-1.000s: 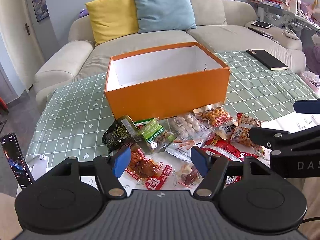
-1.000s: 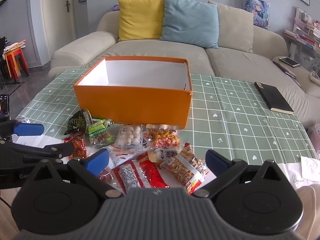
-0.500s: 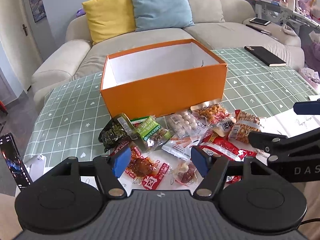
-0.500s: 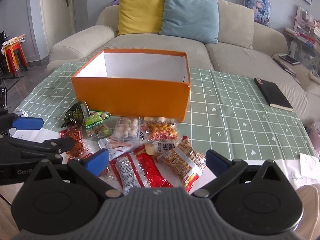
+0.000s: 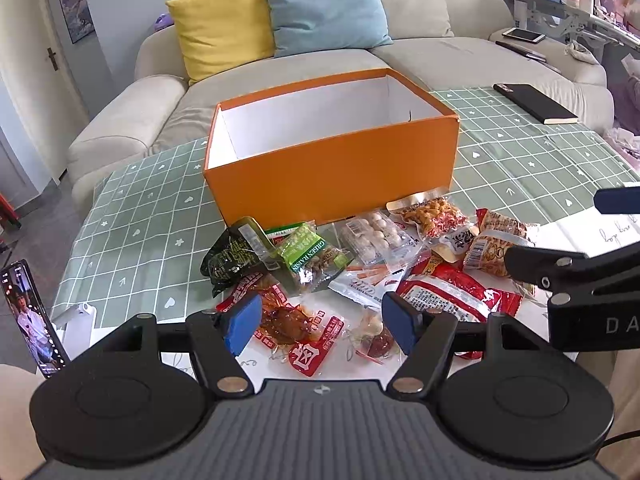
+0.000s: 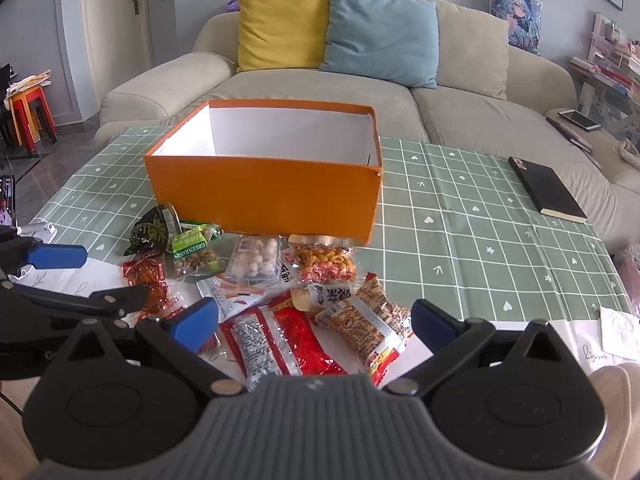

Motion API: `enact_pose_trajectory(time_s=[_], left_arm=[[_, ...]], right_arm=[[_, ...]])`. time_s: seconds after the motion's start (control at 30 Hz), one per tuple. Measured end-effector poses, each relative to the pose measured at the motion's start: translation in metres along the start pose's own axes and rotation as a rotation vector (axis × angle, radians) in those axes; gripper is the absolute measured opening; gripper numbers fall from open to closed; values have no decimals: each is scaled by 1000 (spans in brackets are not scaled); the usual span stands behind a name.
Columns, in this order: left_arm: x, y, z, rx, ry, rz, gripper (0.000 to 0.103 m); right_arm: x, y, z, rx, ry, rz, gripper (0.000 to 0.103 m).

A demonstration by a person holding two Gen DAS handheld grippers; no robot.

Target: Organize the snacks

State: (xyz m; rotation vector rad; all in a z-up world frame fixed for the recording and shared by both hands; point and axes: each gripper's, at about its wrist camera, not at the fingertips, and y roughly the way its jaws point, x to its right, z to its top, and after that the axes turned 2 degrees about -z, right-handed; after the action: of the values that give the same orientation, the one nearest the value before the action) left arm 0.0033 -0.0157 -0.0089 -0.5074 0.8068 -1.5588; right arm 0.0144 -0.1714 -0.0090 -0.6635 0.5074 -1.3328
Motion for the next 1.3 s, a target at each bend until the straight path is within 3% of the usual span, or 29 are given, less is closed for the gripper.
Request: enact_pose_trajectory(time_s=[1.3], left_arm=[[-3,5,-1,-3,-4,-9,81]], right_arm=[[-2,4,1,3,-12,7,99]])
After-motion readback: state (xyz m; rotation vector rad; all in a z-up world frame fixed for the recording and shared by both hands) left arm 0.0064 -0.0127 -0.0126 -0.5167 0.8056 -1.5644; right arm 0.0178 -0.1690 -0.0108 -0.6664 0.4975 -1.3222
